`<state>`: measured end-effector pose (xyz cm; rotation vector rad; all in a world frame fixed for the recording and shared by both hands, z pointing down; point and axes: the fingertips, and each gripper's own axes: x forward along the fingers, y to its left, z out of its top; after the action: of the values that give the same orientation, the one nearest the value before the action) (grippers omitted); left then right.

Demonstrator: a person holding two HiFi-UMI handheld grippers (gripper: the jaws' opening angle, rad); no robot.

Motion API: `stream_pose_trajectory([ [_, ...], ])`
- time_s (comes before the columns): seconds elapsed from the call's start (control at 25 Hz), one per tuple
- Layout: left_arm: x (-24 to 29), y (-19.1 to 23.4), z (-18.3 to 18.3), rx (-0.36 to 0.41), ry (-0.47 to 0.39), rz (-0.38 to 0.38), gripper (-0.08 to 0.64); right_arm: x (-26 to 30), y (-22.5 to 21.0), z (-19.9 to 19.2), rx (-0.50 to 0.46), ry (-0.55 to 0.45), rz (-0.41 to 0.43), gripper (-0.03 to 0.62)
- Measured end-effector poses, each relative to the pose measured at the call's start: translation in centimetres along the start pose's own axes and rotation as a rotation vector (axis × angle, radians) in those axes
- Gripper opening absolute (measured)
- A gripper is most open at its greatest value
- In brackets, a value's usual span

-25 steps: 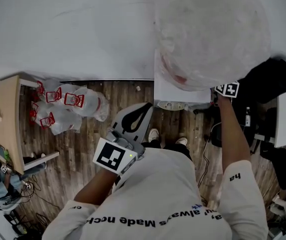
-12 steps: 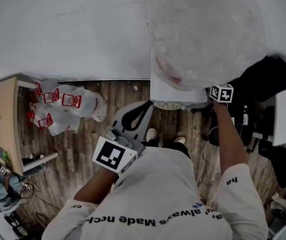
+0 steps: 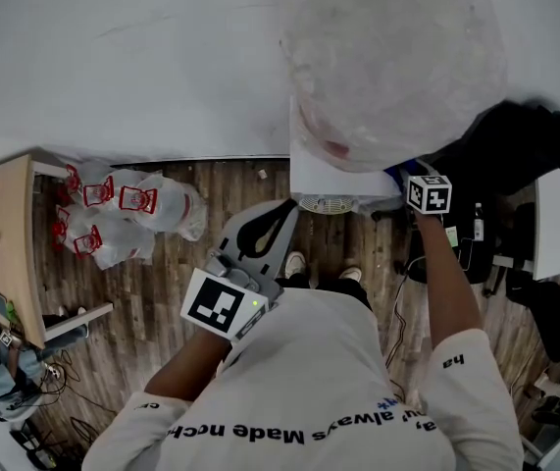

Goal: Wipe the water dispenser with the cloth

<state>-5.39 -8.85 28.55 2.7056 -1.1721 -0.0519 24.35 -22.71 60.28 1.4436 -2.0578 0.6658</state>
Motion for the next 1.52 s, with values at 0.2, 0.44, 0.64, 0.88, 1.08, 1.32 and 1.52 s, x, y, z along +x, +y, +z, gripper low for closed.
stream_pose_trajectory([
  [0.2,-0.1,-0.4,-0.2,0.001,0.001,-0.007,0.021,-0.9,0.6,-1.8,-0.022,0.000,0.005,0.118],
  [0.44,-0.3,-0.2,-0.2,0.001,0.002,-0.011,0.021,-2.6,1.7,-3.9,-0.050,-0.004,-0.003,0.118],
  [0.64,-0.1,-0.3,0.0,0.004,-0.001,-0.017,0.021,-4.2,2.5,-5.7,-0.071,-0.006,-0.018,0.118],
  [0.88,0.0,-0.3,0.3,0.010,-0.005,-0.021,0.021,-4.5,2.6,-6.2,-0.121,-0.012,-0.054,0.118],
  [1.08,-0.3,0.1,0.9,0.017,-0.016,-0.014,0.021,-7.2,5.6,-2.9,-0.286,-0.100,-0.128,0.129],
  [1.32,-1.2,0.9,0.3,0.007,-0.008,0.020,0.021,-9.0,18.7,0.9,-0.547,-0.262,-0.021,0.127],
  [1.52,-2.1,1.2,0.6,0.011,-0.016,0.038,0.021,-6.2,27.6,1.3,-0.759,-0.286,0.074,0.127],
])
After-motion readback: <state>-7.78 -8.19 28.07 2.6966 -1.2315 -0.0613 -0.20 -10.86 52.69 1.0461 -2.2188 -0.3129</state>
